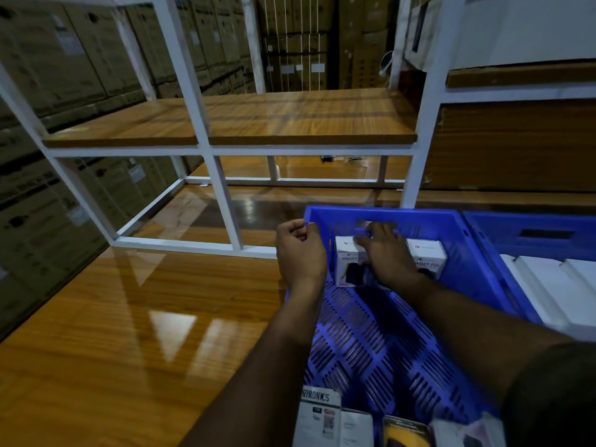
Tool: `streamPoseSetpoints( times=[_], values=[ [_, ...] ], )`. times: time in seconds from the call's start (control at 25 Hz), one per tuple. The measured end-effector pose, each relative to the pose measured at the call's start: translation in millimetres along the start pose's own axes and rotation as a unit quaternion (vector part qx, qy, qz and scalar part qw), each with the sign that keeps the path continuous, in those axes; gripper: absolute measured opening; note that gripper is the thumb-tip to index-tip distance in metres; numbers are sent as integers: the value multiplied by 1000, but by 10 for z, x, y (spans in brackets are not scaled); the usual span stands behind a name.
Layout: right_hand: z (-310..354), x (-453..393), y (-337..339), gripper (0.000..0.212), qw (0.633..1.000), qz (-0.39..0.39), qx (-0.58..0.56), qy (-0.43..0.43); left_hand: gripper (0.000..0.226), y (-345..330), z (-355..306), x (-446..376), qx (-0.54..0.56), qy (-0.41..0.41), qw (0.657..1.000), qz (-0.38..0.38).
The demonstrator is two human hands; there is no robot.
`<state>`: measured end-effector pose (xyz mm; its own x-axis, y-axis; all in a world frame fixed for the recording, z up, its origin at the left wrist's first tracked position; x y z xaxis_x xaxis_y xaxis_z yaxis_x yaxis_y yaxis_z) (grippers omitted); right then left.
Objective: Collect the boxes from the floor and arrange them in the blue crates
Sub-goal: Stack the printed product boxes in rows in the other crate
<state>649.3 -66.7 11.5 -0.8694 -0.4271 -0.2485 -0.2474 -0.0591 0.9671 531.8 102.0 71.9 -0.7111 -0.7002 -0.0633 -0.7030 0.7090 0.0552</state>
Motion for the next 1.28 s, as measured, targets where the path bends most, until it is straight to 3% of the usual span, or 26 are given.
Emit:
streamPoseSetpoints(
  times=[0.16,0.36,0.56,0.64,0.84,0.96,1.12,1.28],
  values=[
    [60,120,-61,73,998,8,62,-13,15,-13,14,-5,-8,-5,1000,6],
    [9,131,-5,87,994,106,11,-11,15,-125,-53,53,-51,-60,996,46],
    [-90,340,424,70,991,-52,-100,-68,8,-338,-93,210,-105,-98,979,143],
    [-225,478,504,55,981,-57,-146,-113,12,-427,-32,272,-148,-94,964,200],
    [-514,815,489,33,955,76,-206,-200,26,-596,101,408,-212,-84,922,313],
    [-482,1088,489,30,946,197,-196,-169,35,-659,104,518,-211,-80,903,367],
    [-322,1520,515,36,924,325,-149,-134,25,-759,126,734,-249,-101,863,429],
    [-125,1839,597,40,902,404,-119,-98,24,-801,108,922,-276,-131,823,478]
  ],
)
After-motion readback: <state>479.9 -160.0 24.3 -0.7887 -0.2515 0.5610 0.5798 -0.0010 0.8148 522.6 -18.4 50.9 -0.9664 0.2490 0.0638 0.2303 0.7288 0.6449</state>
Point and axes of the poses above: each hand's wrist, its own x-axis away from the middle knuckle, its own y-axis out of the back of the hand, z = x × y, the point moved 7 cm from there along -x, towards the middle knuckle, and after that the axes turned 2 degrees about -x, right-handed, at the moved point
